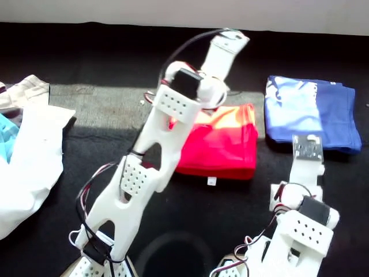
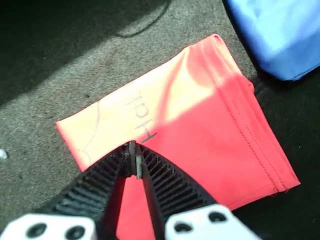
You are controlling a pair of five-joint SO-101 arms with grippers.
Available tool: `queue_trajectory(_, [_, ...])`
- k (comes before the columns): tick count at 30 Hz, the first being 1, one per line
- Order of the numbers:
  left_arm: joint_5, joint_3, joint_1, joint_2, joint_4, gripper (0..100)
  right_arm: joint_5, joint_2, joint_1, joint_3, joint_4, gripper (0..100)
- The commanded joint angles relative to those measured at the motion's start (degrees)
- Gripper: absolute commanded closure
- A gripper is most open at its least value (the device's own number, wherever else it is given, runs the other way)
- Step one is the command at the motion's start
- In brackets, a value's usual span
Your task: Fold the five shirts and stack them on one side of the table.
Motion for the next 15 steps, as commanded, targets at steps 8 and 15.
queue_trajectory(8, [0.26, 26.24, -6.11, -28.09, 1.14, 99, -14.07, 2.33, -16.48, -12.79, -8.4, 73.5])
queue_trajectory(15, [0.0, 60.35, -15.69, -43.82, -1.93, 99, -17.32, 21.85, -20.88, -20.79, -11.56, 72.5])
